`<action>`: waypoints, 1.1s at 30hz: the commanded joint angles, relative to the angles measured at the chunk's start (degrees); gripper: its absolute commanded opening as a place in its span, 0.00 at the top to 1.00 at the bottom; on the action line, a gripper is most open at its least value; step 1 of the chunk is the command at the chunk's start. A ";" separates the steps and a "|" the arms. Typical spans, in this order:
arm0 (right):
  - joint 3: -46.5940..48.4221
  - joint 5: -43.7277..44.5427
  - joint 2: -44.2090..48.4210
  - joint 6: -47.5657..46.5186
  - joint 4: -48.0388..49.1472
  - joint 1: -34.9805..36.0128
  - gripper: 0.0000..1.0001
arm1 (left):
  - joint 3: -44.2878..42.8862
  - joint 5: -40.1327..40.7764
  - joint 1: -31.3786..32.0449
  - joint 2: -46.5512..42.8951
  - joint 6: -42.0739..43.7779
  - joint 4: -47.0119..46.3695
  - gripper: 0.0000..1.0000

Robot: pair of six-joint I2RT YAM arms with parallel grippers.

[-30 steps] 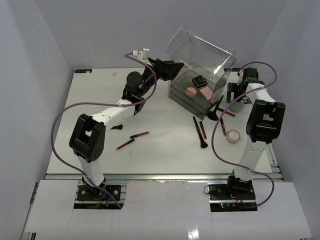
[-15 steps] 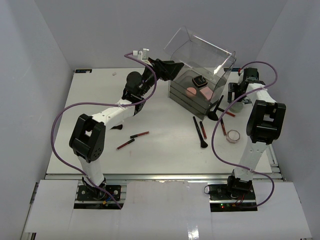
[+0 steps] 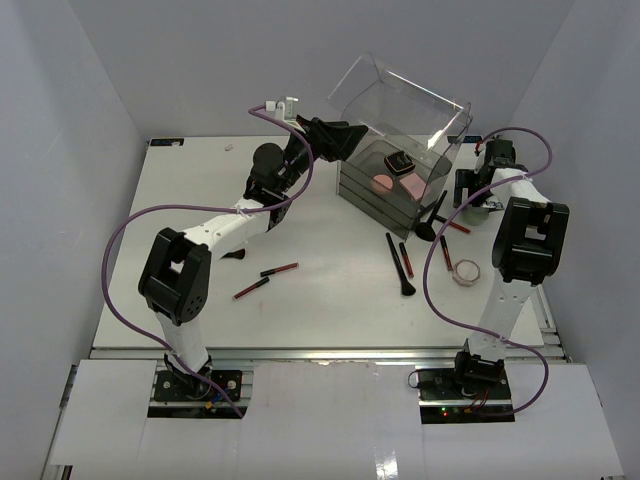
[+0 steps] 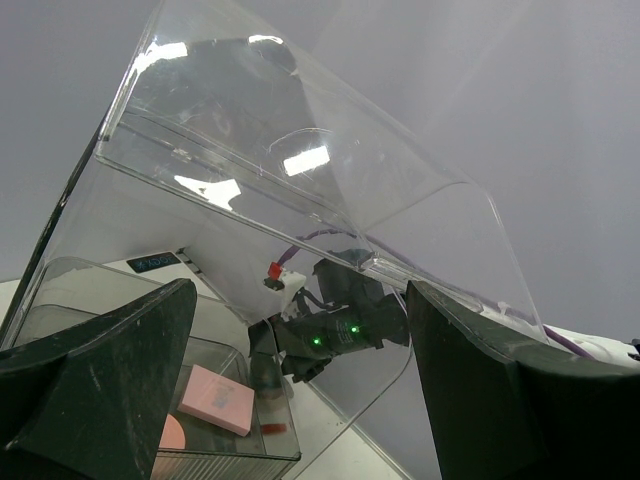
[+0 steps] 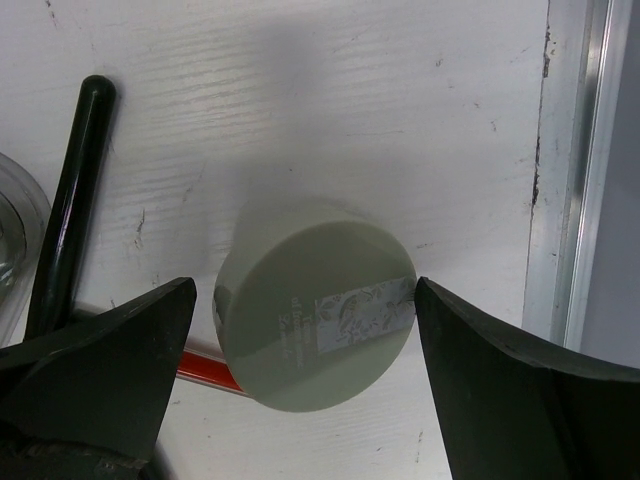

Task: Organize the makeup

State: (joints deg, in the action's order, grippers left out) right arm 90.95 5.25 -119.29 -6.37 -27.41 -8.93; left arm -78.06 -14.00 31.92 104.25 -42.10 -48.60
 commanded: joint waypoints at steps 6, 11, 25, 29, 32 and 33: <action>-0.43 0.04 0.90 -0.06 0.32 -0.04 0.05 | 0.01 0.02 -0.46 -2.22 -0.86 -1.95 0.04; -1.87 1.18 3.38 -1.12 1.53 0.02 0.07 | 0.02 -0.06 -0.46 -2.03 -1.02 -2.03 0.04; -3.61 0.31 5.04 -1.36 1.95 -0.06 0.10 | 0.30 0.11 -0.46 -2.38 -1.14 -1.76 0.04; -3.15 0.33 3.76 -1.25 2.10 -0.26 0.10 | 0.37 0.11 -0.46 -2.38 -1.21 -1.68 0.04; -2.44 -0.10 2.66 -1.19 2.01 -0.56 0.10 | 0.42 0.14 -0.46 -2.41 -1.02 -1.64 0.04; -2.20 -0.26 2.42 -1.19 2.01 -0.69 0.10 | 0.38 0.18 -0.46 -2.45 -0.98 -1.60 0.04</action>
State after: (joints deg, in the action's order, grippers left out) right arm 87.55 5.81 -116.61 -7.70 -26.59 -8.99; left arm -78.04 -14.00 31.81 104.25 -42.76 -48.60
